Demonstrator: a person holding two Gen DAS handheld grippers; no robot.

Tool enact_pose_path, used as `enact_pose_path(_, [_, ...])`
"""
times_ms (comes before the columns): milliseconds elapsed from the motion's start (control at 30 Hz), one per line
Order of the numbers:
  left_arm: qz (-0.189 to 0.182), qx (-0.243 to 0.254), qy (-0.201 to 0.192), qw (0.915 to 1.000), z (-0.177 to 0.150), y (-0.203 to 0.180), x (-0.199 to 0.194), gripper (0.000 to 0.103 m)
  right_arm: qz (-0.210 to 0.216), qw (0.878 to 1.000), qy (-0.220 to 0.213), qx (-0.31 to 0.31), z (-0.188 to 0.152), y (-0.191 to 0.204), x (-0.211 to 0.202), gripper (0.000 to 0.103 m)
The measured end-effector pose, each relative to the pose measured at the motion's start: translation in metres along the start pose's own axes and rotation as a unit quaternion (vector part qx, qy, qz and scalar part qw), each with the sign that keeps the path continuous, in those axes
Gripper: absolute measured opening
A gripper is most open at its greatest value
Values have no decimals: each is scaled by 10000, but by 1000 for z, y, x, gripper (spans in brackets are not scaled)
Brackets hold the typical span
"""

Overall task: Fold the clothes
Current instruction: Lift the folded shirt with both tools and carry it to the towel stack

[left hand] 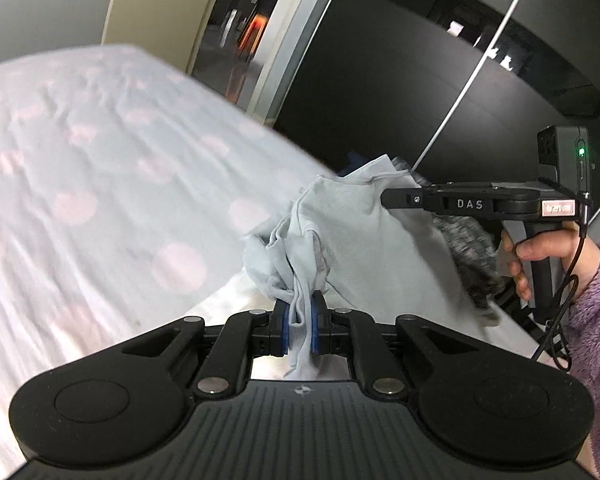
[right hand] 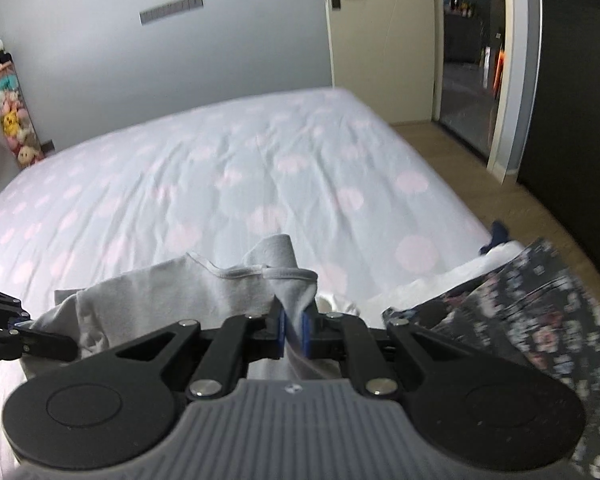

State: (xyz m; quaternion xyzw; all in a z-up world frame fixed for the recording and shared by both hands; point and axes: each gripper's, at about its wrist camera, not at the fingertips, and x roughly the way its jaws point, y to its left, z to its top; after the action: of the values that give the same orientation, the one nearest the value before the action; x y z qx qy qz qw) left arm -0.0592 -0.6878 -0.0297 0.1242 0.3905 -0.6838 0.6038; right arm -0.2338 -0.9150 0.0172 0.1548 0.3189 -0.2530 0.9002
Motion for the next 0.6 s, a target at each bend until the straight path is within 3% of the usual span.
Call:
enact_pose_path(300, [-129, -272, 321, 9990, -13, 23, 18, 10, 49, 9989, 312, 340, -13, -9, 41, 11])
enact_pose_path(367, [-133, -274, 239, 9993, -12, 22, 10, 14, 95, 9986, 247, 464, -14, -11, 36, 14])
enact_pose_path(467, [-68, -224, 130, 9996, -11, 20, -7, 17, -14, 9986, 36, 524, -13, -15, 15, 28])
enact_pose_path(600, [-43, -136, -24, 9999, -12, 7, -29, 19, -198, 9983, -141, 522, -20, -20, -19, 29])
